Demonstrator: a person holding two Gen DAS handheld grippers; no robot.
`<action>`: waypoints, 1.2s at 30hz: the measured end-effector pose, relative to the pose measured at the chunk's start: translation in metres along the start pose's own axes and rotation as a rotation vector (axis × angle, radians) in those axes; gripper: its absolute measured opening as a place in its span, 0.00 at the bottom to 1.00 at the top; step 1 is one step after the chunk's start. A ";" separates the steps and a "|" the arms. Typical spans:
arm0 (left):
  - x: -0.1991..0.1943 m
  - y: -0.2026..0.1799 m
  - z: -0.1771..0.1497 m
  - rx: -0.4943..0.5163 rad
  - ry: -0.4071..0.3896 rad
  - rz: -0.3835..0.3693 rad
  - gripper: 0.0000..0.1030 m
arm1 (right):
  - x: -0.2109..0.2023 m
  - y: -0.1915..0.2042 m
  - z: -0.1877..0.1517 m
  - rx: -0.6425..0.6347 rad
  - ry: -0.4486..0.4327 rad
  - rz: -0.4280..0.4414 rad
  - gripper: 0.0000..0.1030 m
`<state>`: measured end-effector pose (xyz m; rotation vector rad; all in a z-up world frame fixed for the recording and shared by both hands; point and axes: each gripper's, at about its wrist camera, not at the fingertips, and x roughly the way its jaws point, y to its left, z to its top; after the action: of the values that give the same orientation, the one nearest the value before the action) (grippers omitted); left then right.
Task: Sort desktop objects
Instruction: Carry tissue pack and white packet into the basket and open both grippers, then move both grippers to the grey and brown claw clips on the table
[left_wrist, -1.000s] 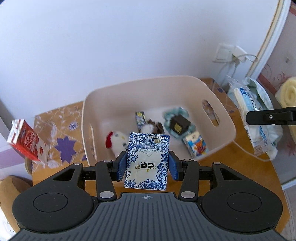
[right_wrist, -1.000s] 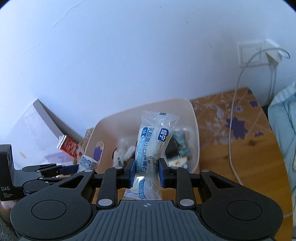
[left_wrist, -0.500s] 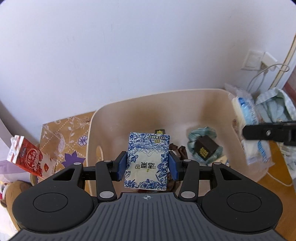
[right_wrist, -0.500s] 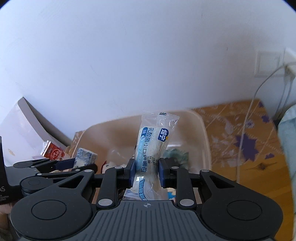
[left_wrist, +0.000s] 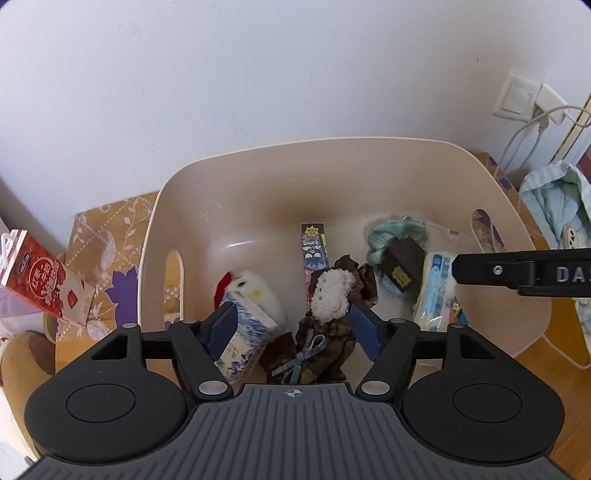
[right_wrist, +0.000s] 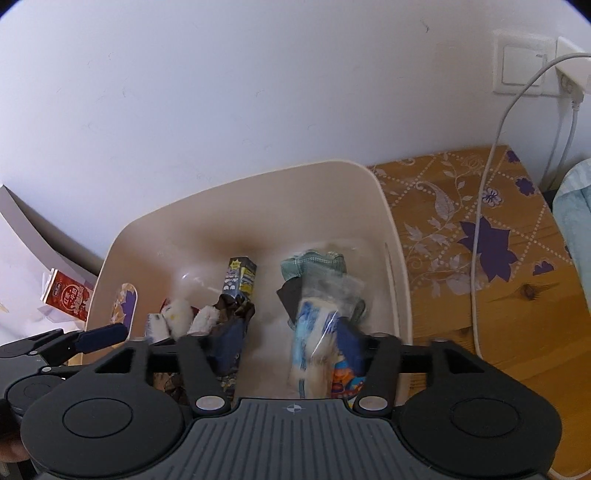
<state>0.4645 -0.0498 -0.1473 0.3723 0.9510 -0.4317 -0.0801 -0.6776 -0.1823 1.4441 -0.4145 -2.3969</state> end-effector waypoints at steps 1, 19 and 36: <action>-0.001 0.001 -0.001 -0.002 -0.001 0.000 0.68 | -0.003 0.002 0.000 -0.004 -0.005 0.002 0.68; -0.062 0.001 -0.042 0.091 -0.058 -0.103 0.69 | -0.073 0.030 -0.068 -0.225 -0.141 0.069 1.00; -0.066 0.000 -0.148 0.372 0.088 -0.251 0.70 | -0.060 0.036 -0.233 -0.308 -0.014 -0.015 1.00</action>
<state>0.3278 0.0347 -0.1703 0.6156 1.0069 -0.8328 0.1575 -0.7060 -0.2244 1.2964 -0.0330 -2.3563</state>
